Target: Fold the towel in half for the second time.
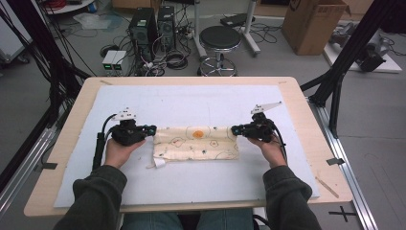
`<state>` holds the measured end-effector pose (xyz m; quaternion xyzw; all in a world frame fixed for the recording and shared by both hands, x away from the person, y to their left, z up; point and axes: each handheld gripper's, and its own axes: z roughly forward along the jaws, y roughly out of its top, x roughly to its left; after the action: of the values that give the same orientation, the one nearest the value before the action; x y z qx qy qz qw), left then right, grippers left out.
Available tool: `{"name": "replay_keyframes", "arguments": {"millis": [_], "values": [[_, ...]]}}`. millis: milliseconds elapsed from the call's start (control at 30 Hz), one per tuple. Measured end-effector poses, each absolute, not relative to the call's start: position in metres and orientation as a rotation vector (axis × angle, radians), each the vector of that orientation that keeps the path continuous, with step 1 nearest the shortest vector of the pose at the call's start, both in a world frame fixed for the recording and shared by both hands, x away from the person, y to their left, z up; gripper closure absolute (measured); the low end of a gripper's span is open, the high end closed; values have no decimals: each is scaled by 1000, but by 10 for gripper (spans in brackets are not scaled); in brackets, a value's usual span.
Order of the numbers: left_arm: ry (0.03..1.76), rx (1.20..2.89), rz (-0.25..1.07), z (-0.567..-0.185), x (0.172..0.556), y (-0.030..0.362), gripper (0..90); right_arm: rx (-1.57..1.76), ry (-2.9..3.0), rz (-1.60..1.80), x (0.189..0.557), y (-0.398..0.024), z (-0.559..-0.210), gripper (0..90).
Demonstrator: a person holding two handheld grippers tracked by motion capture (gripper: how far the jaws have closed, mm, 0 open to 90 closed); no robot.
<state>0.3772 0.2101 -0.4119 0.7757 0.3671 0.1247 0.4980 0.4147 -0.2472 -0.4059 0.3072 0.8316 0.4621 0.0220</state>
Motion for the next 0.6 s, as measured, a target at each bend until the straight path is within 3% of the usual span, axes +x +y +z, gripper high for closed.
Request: {"name": "replay_keyframes", "arguments": {"millis": [600], "values": [[840,1930,286,-421,359,207,844,896,2631,1416,398,-247,-415,833]]}}
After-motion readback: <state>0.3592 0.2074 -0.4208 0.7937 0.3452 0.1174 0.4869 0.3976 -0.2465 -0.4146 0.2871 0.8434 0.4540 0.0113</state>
